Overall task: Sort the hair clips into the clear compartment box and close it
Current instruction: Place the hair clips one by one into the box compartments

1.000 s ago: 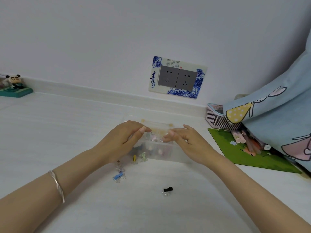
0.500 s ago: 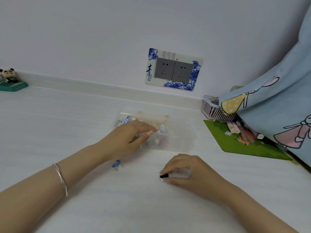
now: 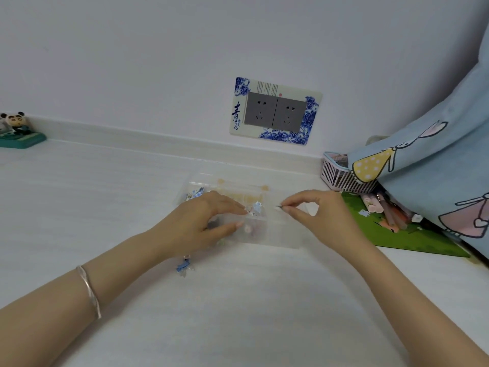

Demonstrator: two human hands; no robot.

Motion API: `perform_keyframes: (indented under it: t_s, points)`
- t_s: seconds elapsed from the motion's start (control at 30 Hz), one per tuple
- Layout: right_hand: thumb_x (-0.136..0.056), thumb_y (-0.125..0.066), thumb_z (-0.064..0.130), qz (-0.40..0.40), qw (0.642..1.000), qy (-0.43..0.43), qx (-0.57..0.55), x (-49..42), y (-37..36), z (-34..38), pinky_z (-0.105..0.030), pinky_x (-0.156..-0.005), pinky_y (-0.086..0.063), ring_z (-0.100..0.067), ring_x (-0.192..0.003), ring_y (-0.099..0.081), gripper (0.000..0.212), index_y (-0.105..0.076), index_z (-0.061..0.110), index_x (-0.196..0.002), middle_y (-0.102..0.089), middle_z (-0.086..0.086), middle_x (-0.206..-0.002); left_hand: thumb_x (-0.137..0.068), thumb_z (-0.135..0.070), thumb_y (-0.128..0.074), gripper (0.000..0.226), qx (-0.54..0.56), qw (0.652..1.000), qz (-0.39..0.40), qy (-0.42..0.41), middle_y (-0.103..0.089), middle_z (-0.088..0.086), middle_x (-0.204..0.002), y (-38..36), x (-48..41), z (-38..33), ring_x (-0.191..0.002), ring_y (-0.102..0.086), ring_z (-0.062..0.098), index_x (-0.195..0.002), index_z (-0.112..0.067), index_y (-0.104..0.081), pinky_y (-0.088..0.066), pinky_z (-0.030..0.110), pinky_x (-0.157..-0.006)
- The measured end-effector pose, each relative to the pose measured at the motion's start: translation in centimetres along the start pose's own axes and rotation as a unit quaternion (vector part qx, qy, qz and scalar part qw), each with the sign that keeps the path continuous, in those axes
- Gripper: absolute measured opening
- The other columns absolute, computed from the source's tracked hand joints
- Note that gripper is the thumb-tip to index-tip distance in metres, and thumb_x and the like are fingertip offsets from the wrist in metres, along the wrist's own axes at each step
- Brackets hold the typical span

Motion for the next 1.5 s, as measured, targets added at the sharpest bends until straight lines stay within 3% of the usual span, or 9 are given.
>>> perform_keyframes:
  t_s: [0.27,0.4,0.57,0.73,0.9,1.07,1.23,1.37,1.5]
  points:
    - [-0.082,-0.070,0.019,0.016,1.000,0.012,-0.007,0.3,-0.9,-0.1,0.000,-0.080,-0.036,0.006,-0.092,-0.061,0.019,-0.071,0.038,-0.082,-0.070,0.021,-0.088,-0.079,-0.057,-0.059,0.038,-0.039,0.999,-0.027,-0.003,-0.060,-0.023,-0.115,4.0,0.6,0.4,-0.110,-0.049,-0.005,-0.111,-0.037,-0.063,-0.043,0.020,-0.091]
    - [-0.083,-0.069,0.015,-0.004,0.995,0.099,-0.019,1.3,-2.1,3.2,-0.014,-0.085,-0.044,-0.003,-0.092,-0.062,0.014,-0.073,0.028,-0.088,-0.070,0.018,-0.089,-0.073,-0.062,-0.058,0.036,-0.047,0.999,-0.008,0.007,-0.063,-0.020,-0.103,5.2,3.1,0.8,-0.101,-0.055,0.003,-0.102,-0.041,-0.063,-0.046,0.028,-0.086]
    - [-0.085,-0.066,0.017,0.106,0.983,0.144,-0.036,2.6,-6.6,5.9,-0.027,-0.090,-0.048,-0.003,-0.098,-0.062,0.016,-0.072,0.026,-0.097,-0.070,0.015,-0.098,-0.072,-0.066,-0.056,0.039,-0.064,0.994,0.067,0.052,-0.061,-0.025,-0.102,4.2,5.9,2.4,-0.092,-0.056,0.001,-0.102,-0.043,-0.061,-0.049,0.028,-0.079]
    - [-0.089,-0.061,0.015,0.124,0.981,0.134,-0.066,3.3,-8.5,5.8,-0.019,-0.096,-0.043,0.003,-0.108,-0.058,0.023,-0.069,0.026,-0.107,-0.067,0.018,-0.111,-0.079,-0.070,-0.037,0.058,-0.052,0.985,0.147,0.079,-0.032,-0.036,-0.130,0.9,7.8,3.4,-0.125,-0.029,-0.012,-0.133,-0.053,-0.028,-0.022,0.001,-0.099]
    - [-0.088,-0.061,0.006,0.051,0.986,0.050,-0.148,3.1,-5.8,3.6,-0.014,-0.081,-0.047,-0.004,-0.092,-0.064,0.024,-0.071,0.025,-0.099,-0.071,0.015,-0.100,-0.090,-0.056,-0.039,0.063,-0.012,0.980,0.188,0.058,-0.028,-0.017,-0.148,-1.9,7.4,1.9,-0.134,-0.018,-0.005,-0.145,-0.035,-0.016,-0.016,0.014,-0.111]
    - [-0.088,-0.060,0.006,0.013,0.986,-0.012,-0.168,4.2,-4.0,1.2,-0.016,-0.077,-0.050,-0.005,-0.091,-0.066,0.022,-0.071,0.025,-0.090,-0.072,0.016,-0.096,-0.093,-0.051,-0.038,0.065,0.006,0.982,0.185,0.034,-0.017,-0.017,-0.152,-3.9,5.8,0.0,-0.132,-0.010,-0.009,-0.147,-0.031,-0.009,-0.003,-0.002,-0.102]
    - [-0.086,-0.064,0.016,0.066,0.993,-0.036,-0.093,5.8,-3.9,-0.3,-0.008,-0.076,-0.044,0.000,-0.090,-0.062,0.019,-0.072,0.031,-0.094,-0.069,0.023,-0.096,-0.095,-0.047,-0.037,0.058,0.032,0.978,0.205,0.011,-0.028,-0.010,-0.150,-5.8,4.6,-1.9,-0.136,-0.021,0.001,-0.146,-0.025,-0.020,-0.018,0.020,-0.113]
    - [-0.083,-0.069,0.029,0.148,0.988,-0.036,-0.003,6.9,-4.8,-1.3,-0.006,-0.085,-0.040,0.005,-0.101,-0.056,0.031,-0.064,0.036,-0.112,-0.064,0.024,-0.109,-0.093,-0.036,-0.048,0.044,0.082,0.979,0.186,0.023,-0.049,-0.011,-0.130,-5.8,4.0,-2.5,-0.113,-0.047,0.004,-0.135,-0.032,-0.035,-0.038,0.015,-0.095]
    - [-0.083,-0.068,0.029,0.142,0.990,-0.015,0.012,6.6,-4.6,-0.9,-0.006,-0.082,-0.039,0.005,-0.098,-0.054,0.034,-0.061,0.039,-0.115,-0.062,0.024,-0.103,-0.086,-0.030,-0.062,0.045,0.112,0.979,0.165,0.041,-0.059,-0.016,-0.116,-4.6,2.8,-2.3,-0.101,-0.057,0.006,-0.127,-0.032,-0.044,-0.047,0.022,-0.085]
Point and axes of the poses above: each hand's wrist, its own x-axis away from the middle knuckle, its own y-axis out of the back of the hand, z = x × y, the point moved 6 cm from there along -x, towards the middle knuckle
